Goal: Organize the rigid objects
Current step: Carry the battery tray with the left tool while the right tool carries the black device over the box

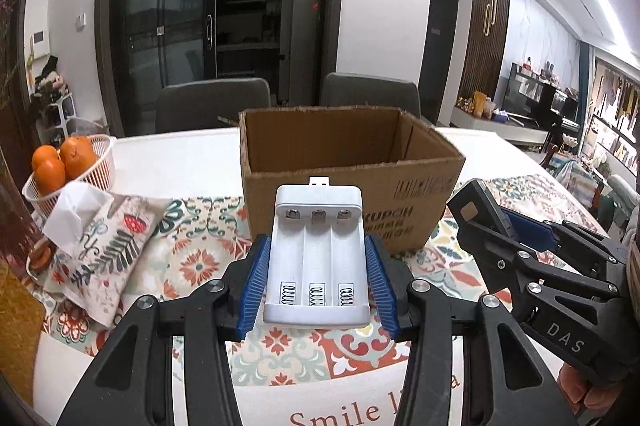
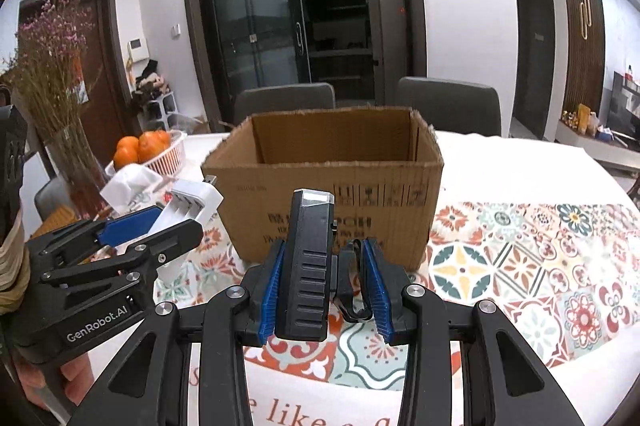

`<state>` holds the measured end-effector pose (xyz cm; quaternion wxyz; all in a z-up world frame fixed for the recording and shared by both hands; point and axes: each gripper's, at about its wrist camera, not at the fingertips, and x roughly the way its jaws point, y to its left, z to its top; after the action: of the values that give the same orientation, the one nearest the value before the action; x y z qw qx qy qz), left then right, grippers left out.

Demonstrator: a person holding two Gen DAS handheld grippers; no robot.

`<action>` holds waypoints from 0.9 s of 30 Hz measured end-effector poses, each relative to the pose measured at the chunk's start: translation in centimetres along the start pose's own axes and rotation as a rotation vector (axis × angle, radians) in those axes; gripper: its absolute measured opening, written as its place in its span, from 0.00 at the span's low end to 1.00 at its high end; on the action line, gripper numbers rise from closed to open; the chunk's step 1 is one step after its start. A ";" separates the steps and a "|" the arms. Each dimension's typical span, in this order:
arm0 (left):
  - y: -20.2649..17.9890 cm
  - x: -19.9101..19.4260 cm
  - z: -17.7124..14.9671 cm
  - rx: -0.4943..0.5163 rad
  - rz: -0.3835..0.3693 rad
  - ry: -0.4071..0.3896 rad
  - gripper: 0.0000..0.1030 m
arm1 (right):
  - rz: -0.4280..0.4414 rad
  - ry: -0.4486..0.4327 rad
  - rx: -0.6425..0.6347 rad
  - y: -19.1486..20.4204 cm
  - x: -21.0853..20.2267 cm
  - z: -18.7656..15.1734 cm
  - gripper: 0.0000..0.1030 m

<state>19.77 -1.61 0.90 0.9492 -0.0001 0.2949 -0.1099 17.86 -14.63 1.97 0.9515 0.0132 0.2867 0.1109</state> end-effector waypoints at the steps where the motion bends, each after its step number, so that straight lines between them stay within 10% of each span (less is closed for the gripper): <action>1: -0.1 -0.1 0.2 0.000 -0.001 -0.002 0.46 | 0.000 -0.007 0.001 -0.1 -0.2 0.2 0.38; 27: -0.2 1.3 7.0 0.019 0.005 -0.055 0.46 | -0.012 -0.091 0.018 -1.3 0.4 6.5 0.38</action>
<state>24.68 -2.50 5.93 0.9572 0.0068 0.2675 -0.1103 22.00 -15.52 7.07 0.9640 0.0252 0.2444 0.1017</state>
